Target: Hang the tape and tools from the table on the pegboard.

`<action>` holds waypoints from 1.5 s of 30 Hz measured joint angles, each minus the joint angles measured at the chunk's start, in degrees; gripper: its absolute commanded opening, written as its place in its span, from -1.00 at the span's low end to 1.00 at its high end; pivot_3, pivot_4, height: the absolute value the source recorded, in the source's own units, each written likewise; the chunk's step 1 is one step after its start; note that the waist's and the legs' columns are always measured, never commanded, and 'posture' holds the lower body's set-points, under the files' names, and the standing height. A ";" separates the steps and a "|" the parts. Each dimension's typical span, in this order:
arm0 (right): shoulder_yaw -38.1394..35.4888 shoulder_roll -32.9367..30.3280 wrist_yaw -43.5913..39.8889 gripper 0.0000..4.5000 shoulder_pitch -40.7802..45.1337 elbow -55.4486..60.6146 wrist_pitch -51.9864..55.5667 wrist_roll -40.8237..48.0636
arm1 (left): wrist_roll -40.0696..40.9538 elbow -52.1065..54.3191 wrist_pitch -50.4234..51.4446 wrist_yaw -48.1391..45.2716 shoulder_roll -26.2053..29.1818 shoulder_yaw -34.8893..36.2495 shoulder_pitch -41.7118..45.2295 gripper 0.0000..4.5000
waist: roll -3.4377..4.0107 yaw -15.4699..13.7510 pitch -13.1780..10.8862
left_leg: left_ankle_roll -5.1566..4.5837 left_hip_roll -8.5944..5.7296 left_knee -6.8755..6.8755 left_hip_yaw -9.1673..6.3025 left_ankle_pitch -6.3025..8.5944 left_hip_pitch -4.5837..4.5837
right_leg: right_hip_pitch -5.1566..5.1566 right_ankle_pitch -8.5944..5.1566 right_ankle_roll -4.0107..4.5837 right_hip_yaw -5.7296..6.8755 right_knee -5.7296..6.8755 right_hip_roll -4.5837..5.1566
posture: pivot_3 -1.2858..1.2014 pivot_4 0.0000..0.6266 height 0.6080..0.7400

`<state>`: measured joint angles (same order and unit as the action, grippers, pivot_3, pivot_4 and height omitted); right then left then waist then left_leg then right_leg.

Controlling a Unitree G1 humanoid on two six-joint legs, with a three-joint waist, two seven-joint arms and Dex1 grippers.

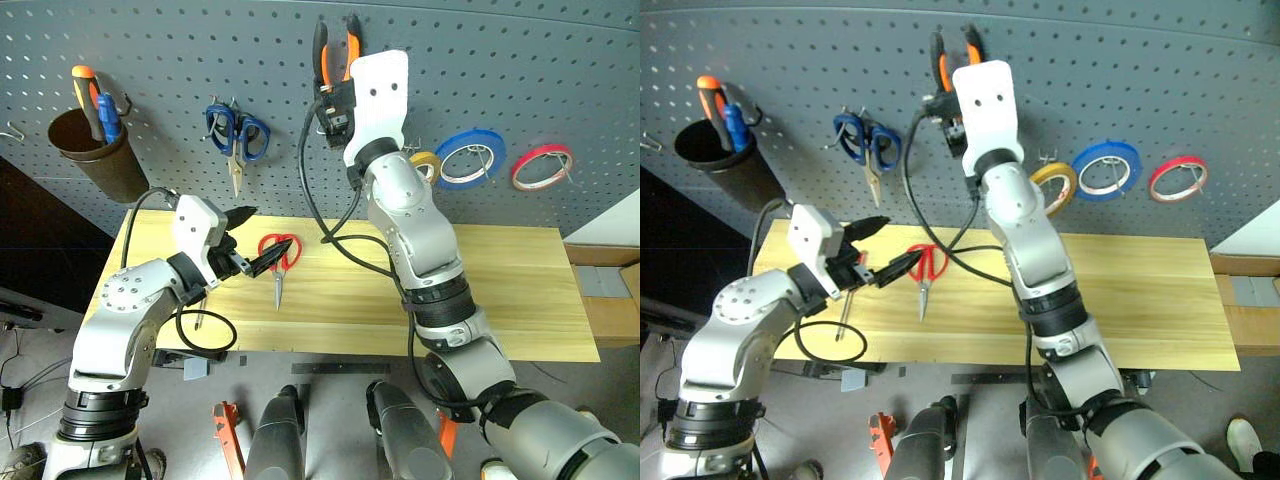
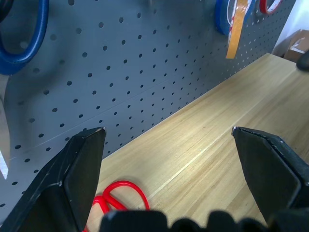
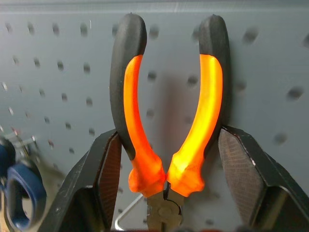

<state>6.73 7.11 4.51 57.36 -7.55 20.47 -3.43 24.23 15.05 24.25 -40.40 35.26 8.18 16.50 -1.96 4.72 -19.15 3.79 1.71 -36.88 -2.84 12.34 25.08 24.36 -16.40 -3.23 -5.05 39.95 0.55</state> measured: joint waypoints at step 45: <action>-15.39 -18.72 -18.90 0.98 -9.49 23.16 22.39 30.18 | -2.01 -1.81 -0.86 1.34 -1.86 -1.47 0.20 1.00 | -0.17 -0.13 0.20 | -0.08 -0.02 -0.02 -0.05 -0.02 0.00 | -0.13 0.00 0.01 0.09 -0.06 0.22 | -0.01 -0.10 1.00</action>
<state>-8.66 -11.61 -14.39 47.86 15.61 42.86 26.75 22.21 13.23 23.39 -39.06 33.39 6.71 16.70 -2.12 4.59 -18.95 3.71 1.68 -36.90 -2.90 12.32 25.08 24.23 -16.40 -3.22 -4.96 39.90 0.77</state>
